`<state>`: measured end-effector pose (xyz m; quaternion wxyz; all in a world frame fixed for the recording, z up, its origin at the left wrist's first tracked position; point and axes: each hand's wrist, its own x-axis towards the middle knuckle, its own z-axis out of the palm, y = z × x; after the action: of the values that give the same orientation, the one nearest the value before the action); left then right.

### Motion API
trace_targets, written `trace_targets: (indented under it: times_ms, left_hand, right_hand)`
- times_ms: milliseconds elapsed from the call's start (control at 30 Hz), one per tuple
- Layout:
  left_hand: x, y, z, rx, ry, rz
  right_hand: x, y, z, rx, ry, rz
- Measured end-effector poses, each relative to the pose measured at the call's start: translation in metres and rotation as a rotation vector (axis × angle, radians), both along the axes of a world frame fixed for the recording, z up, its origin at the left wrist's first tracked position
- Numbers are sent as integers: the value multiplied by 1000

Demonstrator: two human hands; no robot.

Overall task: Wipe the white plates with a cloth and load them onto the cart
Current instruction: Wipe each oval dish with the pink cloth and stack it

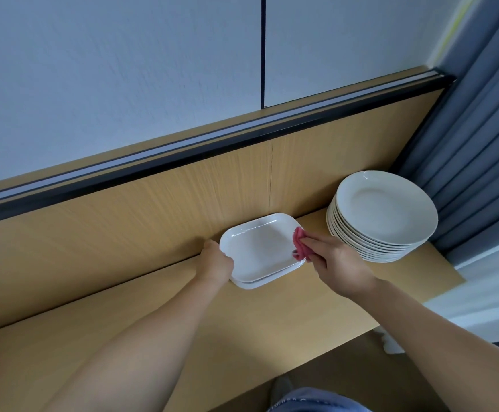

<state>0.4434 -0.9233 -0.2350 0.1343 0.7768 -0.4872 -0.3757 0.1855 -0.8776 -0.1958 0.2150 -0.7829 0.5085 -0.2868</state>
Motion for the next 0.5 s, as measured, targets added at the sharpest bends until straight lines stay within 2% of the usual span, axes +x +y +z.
trace_targets:
  times_ms: [233, 333, 500]
  left_hand:
    - [43, 25, 6, -119, 54, 34]
    - [77, 45, 7, -154, 74, 62]
    - [134, 82, 6, -137, 94, 137]
  right_hand:
    - [22, -2, 17, -115, -33, 3]
    - [48, 0, 20, -192, -6, 48]
    - [109, 13, 5, -194, 49, 115]
